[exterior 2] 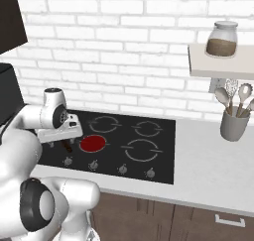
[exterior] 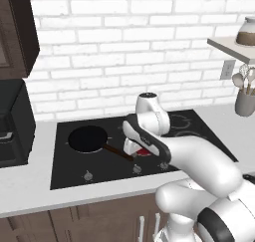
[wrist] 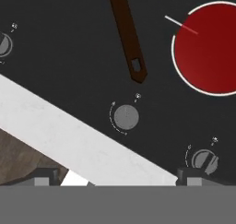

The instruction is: Turn off the front center burner of the stove.

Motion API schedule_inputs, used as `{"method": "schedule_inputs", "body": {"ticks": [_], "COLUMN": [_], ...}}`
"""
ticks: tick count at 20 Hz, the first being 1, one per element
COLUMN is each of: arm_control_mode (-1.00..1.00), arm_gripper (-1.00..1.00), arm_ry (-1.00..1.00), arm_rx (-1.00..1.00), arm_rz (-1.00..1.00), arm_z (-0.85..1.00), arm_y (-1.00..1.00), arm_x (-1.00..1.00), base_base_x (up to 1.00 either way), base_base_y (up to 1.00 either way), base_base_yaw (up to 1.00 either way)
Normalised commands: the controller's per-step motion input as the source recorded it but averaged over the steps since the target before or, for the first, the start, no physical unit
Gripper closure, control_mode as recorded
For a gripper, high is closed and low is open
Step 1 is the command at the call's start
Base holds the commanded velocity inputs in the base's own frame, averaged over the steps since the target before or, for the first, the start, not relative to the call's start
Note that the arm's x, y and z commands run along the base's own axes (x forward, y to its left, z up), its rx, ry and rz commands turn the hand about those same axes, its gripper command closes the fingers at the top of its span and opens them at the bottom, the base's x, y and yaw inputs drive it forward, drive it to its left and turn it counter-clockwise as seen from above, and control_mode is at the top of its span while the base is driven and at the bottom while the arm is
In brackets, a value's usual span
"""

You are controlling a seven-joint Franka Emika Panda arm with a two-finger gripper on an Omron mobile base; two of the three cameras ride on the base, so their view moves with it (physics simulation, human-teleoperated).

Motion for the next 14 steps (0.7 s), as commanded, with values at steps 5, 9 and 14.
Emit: {"method": "schedule_inputs", "body": {"ticks": [5,9,14], "arm_control_mode": [-1.00,-1.00,-1.00], "arm_gripper": [-1.00,-1.00,-1.00], "arm_ry": [0.00,0.00,0.00], "arm_rx": [0.00,0.00,0.00], "arm_rz": [0.03,0.02,0.03], "arm_z": [-0.39,-0.40,-0.33], "arm_y": [0.00,0.00,0.00], "arm_x": [0.05,0.10,0.13], "base_base_x": [0.00,0.00,0.00], "base_base_y": [0.00,0.00,0.00], "base_base_yaw": [0.00,0.00,0.00]}}
